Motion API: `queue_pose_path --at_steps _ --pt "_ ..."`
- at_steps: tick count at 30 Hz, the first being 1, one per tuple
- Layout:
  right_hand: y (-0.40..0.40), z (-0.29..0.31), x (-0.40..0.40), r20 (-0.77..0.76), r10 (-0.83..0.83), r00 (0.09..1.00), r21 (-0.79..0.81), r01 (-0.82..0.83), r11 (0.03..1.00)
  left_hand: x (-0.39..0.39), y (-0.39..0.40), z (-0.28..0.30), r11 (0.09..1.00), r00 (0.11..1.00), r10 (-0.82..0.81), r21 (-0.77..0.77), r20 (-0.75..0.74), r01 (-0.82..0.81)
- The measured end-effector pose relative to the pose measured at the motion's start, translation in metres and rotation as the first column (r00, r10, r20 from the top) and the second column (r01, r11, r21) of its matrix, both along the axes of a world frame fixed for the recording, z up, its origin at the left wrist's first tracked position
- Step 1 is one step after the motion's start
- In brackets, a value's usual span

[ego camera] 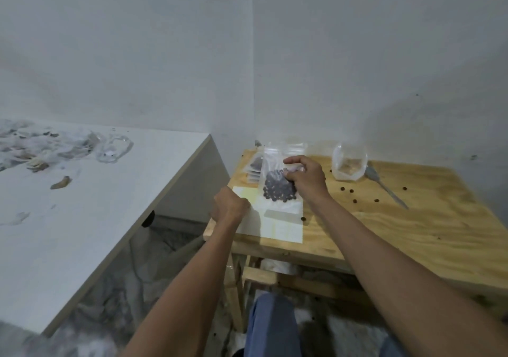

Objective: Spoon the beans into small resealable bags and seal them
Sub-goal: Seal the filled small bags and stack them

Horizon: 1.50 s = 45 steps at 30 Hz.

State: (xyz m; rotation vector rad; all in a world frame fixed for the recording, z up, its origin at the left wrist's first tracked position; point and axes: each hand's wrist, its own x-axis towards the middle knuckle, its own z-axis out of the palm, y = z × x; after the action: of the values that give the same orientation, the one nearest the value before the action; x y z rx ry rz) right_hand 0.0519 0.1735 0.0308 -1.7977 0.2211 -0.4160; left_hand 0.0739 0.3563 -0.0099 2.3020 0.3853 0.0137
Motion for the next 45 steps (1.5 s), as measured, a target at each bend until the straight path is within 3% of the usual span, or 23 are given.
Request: queue_pose_path --at_steps 3,8,11,14,19,25,32,37,45 --pt "-0.001 -0.002 -0.001 -0.003 0.008 1.0 0.012 -0.008 1.0 0.001 -0.006 -0.002 0.996 1.0 0.023 0.086 -0.006 -0.023" --pt "-0.008 -0.009 -0.001 -0.006 0.008 1.0 0.001 -0.008 1.0 0.001 -0.011 -0.003 0.996 0.996 0.088 0.02 -0.012 -0.088" --pt "-0.013 -0.012 -0.002 -0.013 -0.003 1.0 0.019 0.003 1.0 -0.002 -0.018 -0.001 0.968 0.977 0.131 -0.232 0.171 -0.09" --pt "-0.016 -0.014 -0.002 -0.02 -0.001 1.0 0.056 0.003 0.998 -0.012 -0.035 0.011 0.823 0.909 0.117 -0.551 0.4 0.136" --pt "-0.02 -0.009 -0.005 -0.004 -0.018 1.0 0.148 0.019 0.989 -0.018 -0.079 0.03 0.65 0.908 0.135 -0.728 0.396 0.22" --pt "-0.03 -0.002 -0.008 0.066 -0.028 0.997 0.225 0.013 0.974 -0.023 -0.106 0.031 0.635 0.909 0.184 -0.751 0.375 0.181" --pt "-0.039 -0.002 -0.013 0.072 -0.054 0.996 0.163 0.041 0.986 -0.023 -0.11 0.035 0.743 0.912 0.117 -0.644 0.393 0.182" --pt "-0.042 -0.006 -0.015 0.076 -0.025 0.997 0.067 0.02 0.998 -0.015 -0.1 0.034 0.658 0.944 -0.075 -0.695 0.32 0.288" --pt "-0.035 -0.019 -0.005 0.016 -0.073 0.997 -0.011 0.074 0.997 -0.005 -0.102 0.007 0.627 0.973 0.001 -0.758 0.229 0.178"
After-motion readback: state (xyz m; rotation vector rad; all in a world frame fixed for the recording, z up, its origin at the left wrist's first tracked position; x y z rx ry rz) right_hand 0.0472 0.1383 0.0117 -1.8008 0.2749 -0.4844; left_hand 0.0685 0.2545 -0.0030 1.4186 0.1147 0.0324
